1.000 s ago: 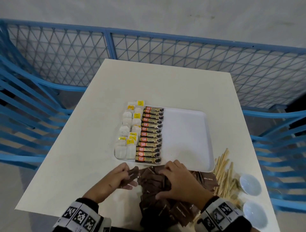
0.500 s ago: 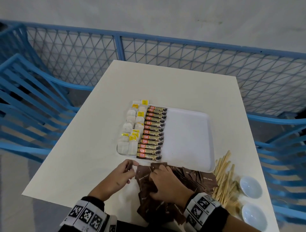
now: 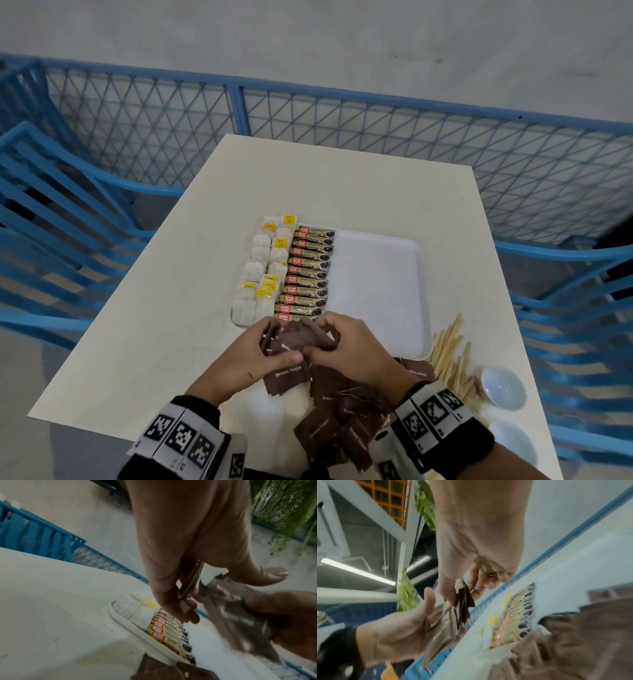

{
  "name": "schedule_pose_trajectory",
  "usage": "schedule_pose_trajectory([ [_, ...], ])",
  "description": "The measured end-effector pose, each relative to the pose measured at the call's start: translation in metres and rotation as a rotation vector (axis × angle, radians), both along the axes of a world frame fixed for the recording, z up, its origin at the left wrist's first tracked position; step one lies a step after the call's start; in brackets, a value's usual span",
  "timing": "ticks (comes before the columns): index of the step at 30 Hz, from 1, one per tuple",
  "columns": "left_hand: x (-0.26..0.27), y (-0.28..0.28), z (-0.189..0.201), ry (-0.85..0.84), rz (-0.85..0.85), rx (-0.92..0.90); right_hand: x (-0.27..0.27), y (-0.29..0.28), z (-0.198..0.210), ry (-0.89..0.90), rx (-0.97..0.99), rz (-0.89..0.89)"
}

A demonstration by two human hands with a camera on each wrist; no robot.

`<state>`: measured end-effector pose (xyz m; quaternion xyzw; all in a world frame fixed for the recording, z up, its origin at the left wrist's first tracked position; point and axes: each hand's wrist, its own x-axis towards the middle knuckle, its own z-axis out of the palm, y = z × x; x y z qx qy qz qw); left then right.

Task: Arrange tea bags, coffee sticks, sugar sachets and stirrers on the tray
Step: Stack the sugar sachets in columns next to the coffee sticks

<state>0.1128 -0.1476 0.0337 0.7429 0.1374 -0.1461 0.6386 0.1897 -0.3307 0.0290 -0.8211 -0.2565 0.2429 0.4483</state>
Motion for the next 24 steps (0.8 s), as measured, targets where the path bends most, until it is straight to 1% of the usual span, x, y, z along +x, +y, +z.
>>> schedule_pose_trajectory([
  [2,0.004,-0.003,0.002,-0.008,-0.007,-0.113,0.003,0.003,0.003,0.087,0.081,-0.049],
  [5,0.009,-0.002,-0.001,-0.019,0.027,-0.266,0.006,0.006,0.005,0.126,0.152,-0.083],
  [8,0.012,0.003,-0.002,-0.031,0.027,-0.314,0.007,0.008,0.010,0.098,0.135,-0.029],
  [10,0.012,0.008,-0.001,-0.035,0.017,-0.327,0.006,0.008,0.014,0.031,0.108,0.009],
  [12,0.010,0.015,0.001,-0.054,0.045,-0.316,0.003,0.005,0.017,-0.032,0.093,0.014],
  [15,0.008,0.031,0.004,-0.081,0.072,-0.325,0.001,-0.016,0.013,-0.117,-0.017,-0.069],
  [18,0.001,0.042,0.014,-0.112,0.029,-0.320,-0.001,-0.054,0.003,-0.214,-0.211,-0.240],
  [20,-0.003,0.049,0.017,-0.118,0.031,-0.321,-0.005,-0.076,-0.005,-0.224,-0.316,-0.367],
  [22,-0.008,0.057,0.015,-0.106,0.055,-0.317,-0.013,-0.093,-0.014,-0.196,-0.375,-0.460],
  [23,-0.010,0.061,0.013,-0.089,0.078,-0.307,-0.018,-0.099,-0.020,-0.182,-0.394,-0.455],
  [24,-0.011,0.065,0.010,-0.067,0.107,-0.287,-0.024,-0.103,-0.025,-0.187,-0.423,-0.403],
])
